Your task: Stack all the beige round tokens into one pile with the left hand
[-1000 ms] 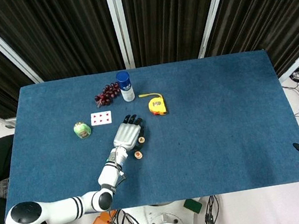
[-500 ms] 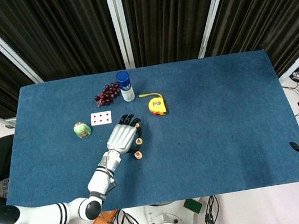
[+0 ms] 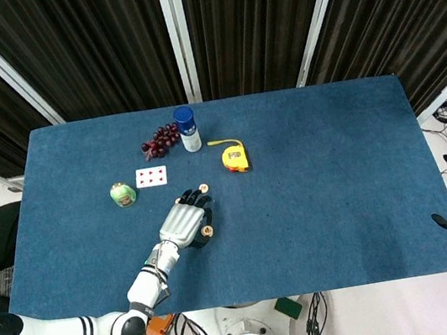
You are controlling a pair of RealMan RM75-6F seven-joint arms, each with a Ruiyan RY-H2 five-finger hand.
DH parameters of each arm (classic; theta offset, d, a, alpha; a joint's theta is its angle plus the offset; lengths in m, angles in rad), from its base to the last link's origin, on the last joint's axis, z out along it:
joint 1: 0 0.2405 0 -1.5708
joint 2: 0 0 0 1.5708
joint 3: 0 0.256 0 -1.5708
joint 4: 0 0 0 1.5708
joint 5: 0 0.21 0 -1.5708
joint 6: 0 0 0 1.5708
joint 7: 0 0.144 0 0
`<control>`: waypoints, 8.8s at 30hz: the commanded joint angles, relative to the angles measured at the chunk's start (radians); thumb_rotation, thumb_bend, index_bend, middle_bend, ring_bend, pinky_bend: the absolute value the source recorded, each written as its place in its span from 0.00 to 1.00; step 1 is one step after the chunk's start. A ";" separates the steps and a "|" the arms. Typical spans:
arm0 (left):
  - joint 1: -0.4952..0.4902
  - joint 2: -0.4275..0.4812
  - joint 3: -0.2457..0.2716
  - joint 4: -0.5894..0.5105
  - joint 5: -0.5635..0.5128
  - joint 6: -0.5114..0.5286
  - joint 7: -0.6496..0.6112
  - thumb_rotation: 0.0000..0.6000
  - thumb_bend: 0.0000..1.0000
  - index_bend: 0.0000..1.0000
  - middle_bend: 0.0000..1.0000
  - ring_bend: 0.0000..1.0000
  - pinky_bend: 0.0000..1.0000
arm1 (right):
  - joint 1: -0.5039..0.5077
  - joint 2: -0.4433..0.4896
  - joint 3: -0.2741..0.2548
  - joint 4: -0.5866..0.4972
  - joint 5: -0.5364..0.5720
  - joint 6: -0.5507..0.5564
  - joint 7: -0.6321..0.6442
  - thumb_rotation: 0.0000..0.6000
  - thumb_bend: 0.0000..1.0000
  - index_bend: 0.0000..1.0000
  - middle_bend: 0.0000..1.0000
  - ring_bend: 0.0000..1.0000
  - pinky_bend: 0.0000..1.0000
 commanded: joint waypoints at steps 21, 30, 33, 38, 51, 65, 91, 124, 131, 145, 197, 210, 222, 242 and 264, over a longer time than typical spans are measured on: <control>-0.006 -0.007 0.006 0.018 -0.030 -0.001 0.018 1.00 0.31 0.48 0.14 0.00 0.00 | -0.005 0.000 -0.002 0.002 0.000 0.006 0.004 1.00 0.20 0.01 0.12 0.00 0.09; -0.010 -0.004 0.010 0.015 -0.038 0.000 0.034 1.00 0.30 0.47 0.12 0.00 0.00 | -0.006 0.000 -0.002 0.003 -0.001 0.008 0.004 1.00 0.20 0.01 0.12 0.00 0.09; -0.011 -0.004 0.010 0.015 -0.041 0.000 0.037 1.00 0.30 0.46 0.12 0.00 0.00 | -0.006 -0.001 -0.002 0.003 0.000 0.007 0.005 1.00 0.20 0.01 0.12 0.00 0.09; -0.012 -0.002 0.013 0.011 -0.043 0.000 0.040 1.00 0.29 0.45 0.12 0.00 0.00 | -0.005 -0.001 -0.001 0.004 0.001 0.006 0.005 1.00 0.20 0.01 0.12 0.00 0.09; -0.003 0.042 -0.028 -0.032 -0.024 0.016 -0.019 1.00 0.29 0.44 0.11 0.00 0.00 | -0.006 0.001 0.000 0.002 0.001 0.008 0.004 1.00 0.20 0.01 0.12 0.00 0.09; -0.035 -0.026 -0.088 0.243 -0.137 -0.044 -0.067 1.00 0.29 0.44 0.11 0.00 0.00 | -0.010 0.004 -0.004 -0.006 0.001 0.008 -0.002 1.00 0.20 0.01 0.12 0.00 0.09; -0.031 -0.082 -0.080 0.382 -0.160 -0.110 -0.079 1.00 0.31 0.44 0.11 0.00 0.00 | 0.004 0.007 0.004 -0.020 0.016 -0.013 -0.025 1.00 0.20 0.01 0.12 0.00 0.09; 0.019 0.048 -0.025 -0.041 0.018 0.016 -0.031 1.00 0.34 0.51 0.11 0.00 0.00 | -0.020 -0.009 -0.020 0.023 -0.017 0.019 0.034 1.00 0.20 0.00 0.12 0.00 0.09; 0.006 0.051 -0.018 -0.071 -0.019 0.011 0.003 1.00 0.34 0.51 0.11 0.00 0.00 | -0.026 -0.010 -0.021 0.030 -0.022 0.029 0.042 1.00 0.20 0.00 0.12 0.00 0.09; -0.005 0.029 0.000 -0.049 -0.051 0.018 0.029 1.00 0.32 0.51 0.11 0.00 0.00 | -0.027 -0.010 -0.021 0.029 -0.027 0.031 0.042 1.00 0.20 0.00 0.12 0.00 0.09; -0.135 -0.045 -0.170 0.236 -0.242 -0.070 -0.027 1.00 0.27 0.39 0.11 0.00 0.00 | -0.036 0.002 -0.016 0.014 -0.026 0.043 0.027 1.00 0.20 0.00 0.12 0.00 0.09; -0.201 -0.152 -0.179 0.451 -0.336 -0.167 -0.028 1.00 0.27 0.39 0.11 0.00 0.00 | -0.031 0.011 -0.010 0.000 -0.009 0.028 0.009 1.00 0.20 0.00 0.12 0.00 0.09; -0.233 -0.201 -0.174 0.542 -0.362 -0.209 -0.013 1.00 0.29 0.42 0.10 0.00 0.00 | -0.033 0.020 -0.008 -0.014 0.002 0.024 -0.006 1.00 0.20 0.00 0.12 0.00 0.09; -0.226 -0.212 -0.173 0.570 -0.342 -0.217 -0.038 1.00 0.33 0.50 0.10 0.00 0.00 | -0.035 0.020 -0.007 -0.018 0.008 0.022 -0.011 1.00 0.20 0.00 0.12 0.00 0.09; -0.001 0.162 -0.055 -0.050 -0.016 -0.096 -0.233 1.00 0.35 0.53 0.12 0.00 0.00 | -0.013 0.003 -0.005 -0.006 -0.024 0.018 -0.004 1.00 0.20 0.00 0.12 0.00 0.09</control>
